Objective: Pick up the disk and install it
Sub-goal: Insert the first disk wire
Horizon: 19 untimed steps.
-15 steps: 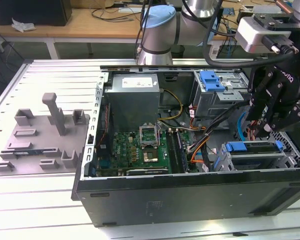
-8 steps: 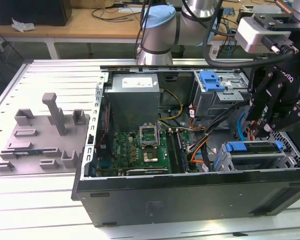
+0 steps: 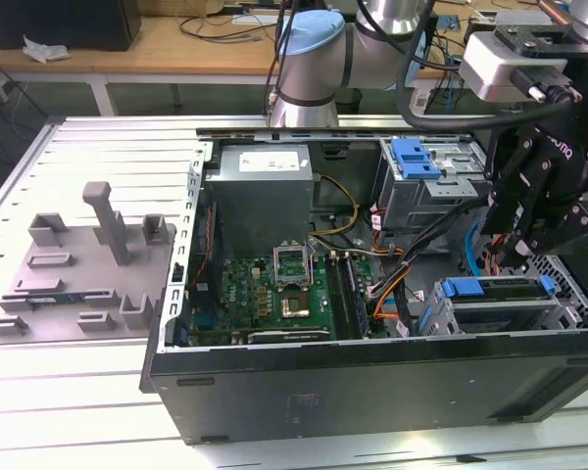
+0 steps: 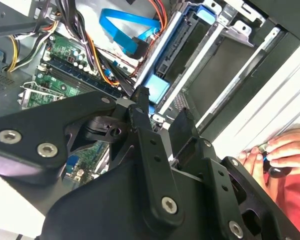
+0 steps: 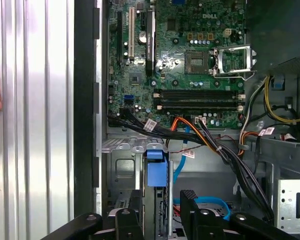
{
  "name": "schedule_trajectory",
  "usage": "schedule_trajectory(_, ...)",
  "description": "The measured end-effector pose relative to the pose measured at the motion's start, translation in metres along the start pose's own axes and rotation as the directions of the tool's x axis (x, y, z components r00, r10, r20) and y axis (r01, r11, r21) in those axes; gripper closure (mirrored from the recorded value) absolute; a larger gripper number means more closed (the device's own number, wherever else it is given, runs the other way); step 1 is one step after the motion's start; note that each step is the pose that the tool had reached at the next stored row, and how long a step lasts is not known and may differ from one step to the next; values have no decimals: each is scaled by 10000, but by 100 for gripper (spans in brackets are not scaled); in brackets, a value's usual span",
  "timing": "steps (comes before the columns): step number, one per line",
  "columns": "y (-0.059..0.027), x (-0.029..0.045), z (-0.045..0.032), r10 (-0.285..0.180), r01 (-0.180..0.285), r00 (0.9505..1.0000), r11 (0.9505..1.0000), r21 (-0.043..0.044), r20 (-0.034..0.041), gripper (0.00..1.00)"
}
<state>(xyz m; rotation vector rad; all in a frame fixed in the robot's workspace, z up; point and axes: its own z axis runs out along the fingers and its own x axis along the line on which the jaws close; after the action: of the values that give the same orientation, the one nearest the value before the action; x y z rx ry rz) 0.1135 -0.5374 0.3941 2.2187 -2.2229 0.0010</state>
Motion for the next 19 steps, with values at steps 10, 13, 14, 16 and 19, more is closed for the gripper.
schedule_trajectory(10, 1, -230, -28, 40, -40, 9973, 10000, 3, -733, 56)
schedule_trajectory(13, 1, -289, -28, 72, -72, 9970, 10000, 4, -769, 56)
schedule_trajectory(14, 1, -303, -28, 84, -84, 9970, 10000, 3, -773, 56)
schedule_trajectory(16, 1, -340, -29, 170, -170, 9968, 9999, 3, -775, 56)
schedule_trajectory(19, 2, -355, -28, 372, -373, 9963, 9993, 3, -774, 56)
